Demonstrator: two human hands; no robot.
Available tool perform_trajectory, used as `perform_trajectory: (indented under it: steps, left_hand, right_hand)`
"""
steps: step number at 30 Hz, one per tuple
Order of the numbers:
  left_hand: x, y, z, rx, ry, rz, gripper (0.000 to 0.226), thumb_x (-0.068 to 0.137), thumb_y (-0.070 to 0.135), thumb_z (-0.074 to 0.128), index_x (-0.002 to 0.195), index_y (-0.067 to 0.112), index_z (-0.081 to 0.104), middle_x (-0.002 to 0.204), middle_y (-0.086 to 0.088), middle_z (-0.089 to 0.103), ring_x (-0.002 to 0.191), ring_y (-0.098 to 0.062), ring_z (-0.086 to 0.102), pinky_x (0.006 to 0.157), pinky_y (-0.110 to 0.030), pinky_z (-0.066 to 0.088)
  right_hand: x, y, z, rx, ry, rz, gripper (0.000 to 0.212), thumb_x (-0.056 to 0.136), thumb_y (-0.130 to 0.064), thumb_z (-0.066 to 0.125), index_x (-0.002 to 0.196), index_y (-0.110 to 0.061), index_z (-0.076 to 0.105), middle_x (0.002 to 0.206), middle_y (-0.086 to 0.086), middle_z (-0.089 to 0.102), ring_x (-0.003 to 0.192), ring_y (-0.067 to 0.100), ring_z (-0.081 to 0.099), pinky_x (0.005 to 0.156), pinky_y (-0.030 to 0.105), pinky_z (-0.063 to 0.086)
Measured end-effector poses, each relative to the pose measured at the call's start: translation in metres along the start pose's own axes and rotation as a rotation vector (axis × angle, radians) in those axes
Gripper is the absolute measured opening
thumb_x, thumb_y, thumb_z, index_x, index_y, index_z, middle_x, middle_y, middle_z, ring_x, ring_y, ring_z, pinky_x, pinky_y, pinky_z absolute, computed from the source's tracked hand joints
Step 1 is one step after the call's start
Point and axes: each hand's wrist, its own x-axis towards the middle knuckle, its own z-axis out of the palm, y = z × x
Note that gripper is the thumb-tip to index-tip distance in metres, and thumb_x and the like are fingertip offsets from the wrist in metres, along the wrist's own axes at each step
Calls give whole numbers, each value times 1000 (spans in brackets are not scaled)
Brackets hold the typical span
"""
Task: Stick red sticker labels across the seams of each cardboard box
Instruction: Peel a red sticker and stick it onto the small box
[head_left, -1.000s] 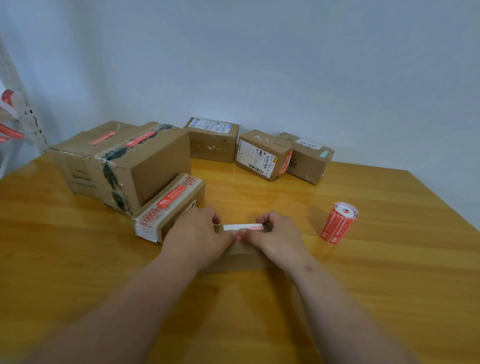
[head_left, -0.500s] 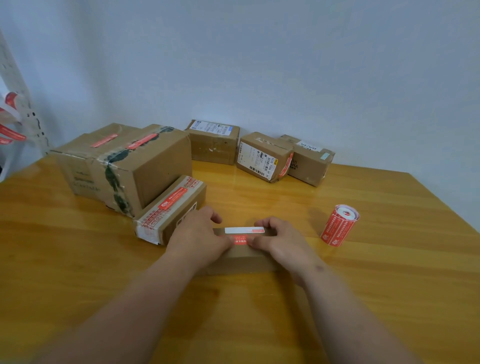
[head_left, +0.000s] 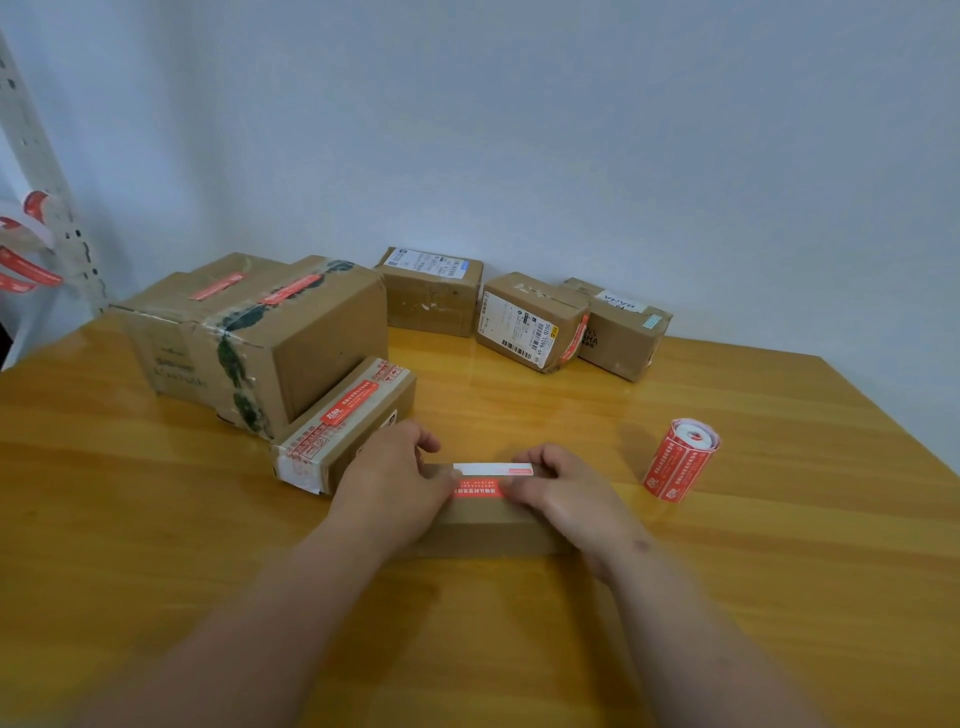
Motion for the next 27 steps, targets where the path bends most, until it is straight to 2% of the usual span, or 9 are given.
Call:
perform_trajectory:
  steps: [5,8,10,13,15,19,23,24,27]
  left_hand:
    - [-3,-6,-12,2,-66,26,26,89,22,66,112,30,58,104,7,54,92,-9,53,82,-28,52]
    - [-11,-9,-17,111,-116,99,34,84,50,65,114,37,56,114,14,46,102,-5,48,92,-27,48]
    - [-15,-7,-17,257,-135,146,51,75,67,63,118,42,52,119,17,41,115,-6,40,103,-32,41]
    - [-13,-5,-17,450,-99,164,59,72,72,60,122,42,49,132,15,35,131,-12,25,112,-40,21]
    - [-10,-4,-18,522,-28,166,60,75,73,56,123,39,48,141,12,33,137,-14,20,115,-41,14]
    - [-2,-10,-20,628,113,247,63,82,65,53,135,33,39,154,8,24,145,-16,14,119,-42,6]
    - [10,-21,-20,736,56,372,68,82,45,55,146,30,38,160,0,26,148,-18,15,117,-45,-12]
    - [14,-20,-21,765,38,391,70,84,43,52,150,29,32,160,-2,23,146,-18,10,115,-45,-16]
    - [28,-22,-22,792,-3,372,64,100,37,28,149,32,-13,153,5,-23,138,-12,-25,106,-42,-32]
  right_hand:
    - [1,10,-16,92,-127,-12,37,83,-15,69,114,-34,64,120,-2,63,106,17,62,97,33,50]
    - [-1,11,-24,9,-263,-48,79,60,-21,77,133,-37,51,130,-4,53,114,15,56,102,31,47]
    - [-1,6,-25,-182,-275,-82,88,58,-22,78,138,-39,45,138,-6,43,120,12,49,104,30,44]
    - [9,-1,-19,-429,-200,-148,82,77,-22,77,146,-39,35,151,-8,23,135,17,33,109,28,33]
    - [19,-3,-11,-515,-115,-195,78,84,-26,72,147,-42,30,156,-6,14,142,23,24,114,36,28]
    - [39,-10,19,-549,-22,-266,68,89,-26,66,144,-48,32,153,3,20,140,27,25,117,38,25]
    - [59,-19,50,-540,-55,-366,70,89,-11,59,146,-43,33,152,6,22,138,28,32,116,33,27]
    - [64,-22,55,-525,-63,-375,70,89,-7,56,146,-41,33,153,7,21,139,28,33,116,31,28]
    - [77,-32,67,-460,-38,-358,68,91,-3,53,148,-33,32,154,7,23,137,25,38,111,24,29]
